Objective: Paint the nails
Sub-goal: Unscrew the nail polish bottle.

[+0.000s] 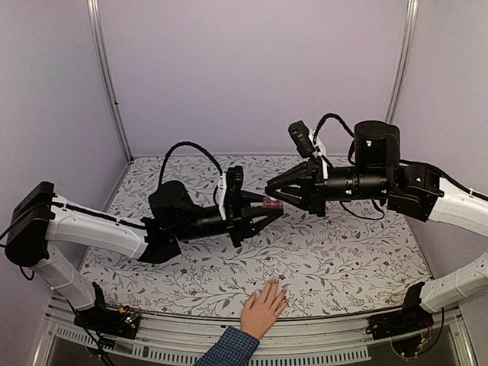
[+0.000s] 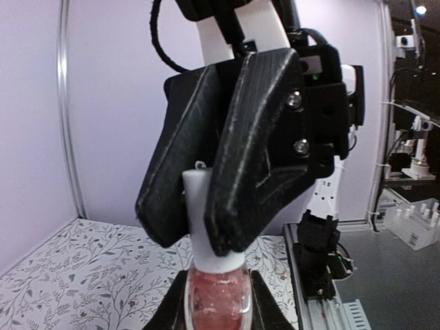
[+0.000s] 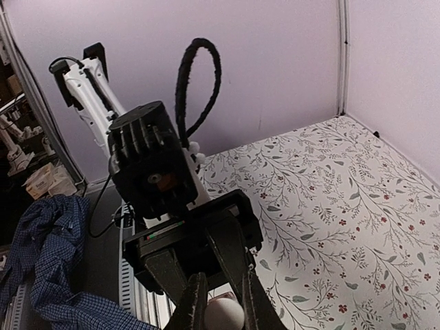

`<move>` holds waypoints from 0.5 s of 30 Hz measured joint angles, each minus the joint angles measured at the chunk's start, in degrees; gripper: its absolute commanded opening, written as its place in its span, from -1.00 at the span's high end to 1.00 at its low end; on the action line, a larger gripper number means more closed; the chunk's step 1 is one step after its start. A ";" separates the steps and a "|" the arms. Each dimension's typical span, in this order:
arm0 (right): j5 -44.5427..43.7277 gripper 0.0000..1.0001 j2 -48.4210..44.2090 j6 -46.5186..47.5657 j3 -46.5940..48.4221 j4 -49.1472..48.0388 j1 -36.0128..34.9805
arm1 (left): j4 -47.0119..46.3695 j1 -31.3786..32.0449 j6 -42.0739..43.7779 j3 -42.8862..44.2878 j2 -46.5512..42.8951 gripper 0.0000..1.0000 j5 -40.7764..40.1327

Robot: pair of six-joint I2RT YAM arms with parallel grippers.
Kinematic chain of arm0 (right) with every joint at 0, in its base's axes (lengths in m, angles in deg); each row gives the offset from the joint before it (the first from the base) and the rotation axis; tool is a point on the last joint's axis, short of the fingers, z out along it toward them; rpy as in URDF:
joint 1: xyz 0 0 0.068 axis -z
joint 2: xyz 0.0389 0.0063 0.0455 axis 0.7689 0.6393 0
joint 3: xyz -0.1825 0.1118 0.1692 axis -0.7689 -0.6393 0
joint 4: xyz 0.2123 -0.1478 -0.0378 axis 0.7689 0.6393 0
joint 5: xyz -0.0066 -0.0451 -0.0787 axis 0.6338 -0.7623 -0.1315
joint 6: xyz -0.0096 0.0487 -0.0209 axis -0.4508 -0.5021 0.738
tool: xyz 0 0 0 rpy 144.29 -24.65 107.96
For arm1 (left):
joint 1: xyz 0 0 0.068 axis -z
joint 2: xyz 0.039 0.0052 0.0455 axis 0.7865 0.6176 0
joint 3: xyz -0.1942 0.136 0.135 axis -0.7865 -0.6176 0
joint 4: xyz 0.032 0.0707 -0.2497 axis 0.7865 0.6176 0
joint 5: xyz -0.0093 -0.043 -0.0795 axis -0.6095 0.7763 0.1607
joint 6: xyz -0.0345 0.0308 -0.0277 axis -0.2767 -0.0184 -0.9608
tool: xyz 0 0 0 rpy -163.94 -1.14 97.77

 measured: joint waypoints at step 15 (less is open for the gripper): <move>21.00 1.00 -1.31 11.02 0.00 0.83 -1.29 | -7.04 -0.81 -9.92 2.03 2.21 1.00 28.85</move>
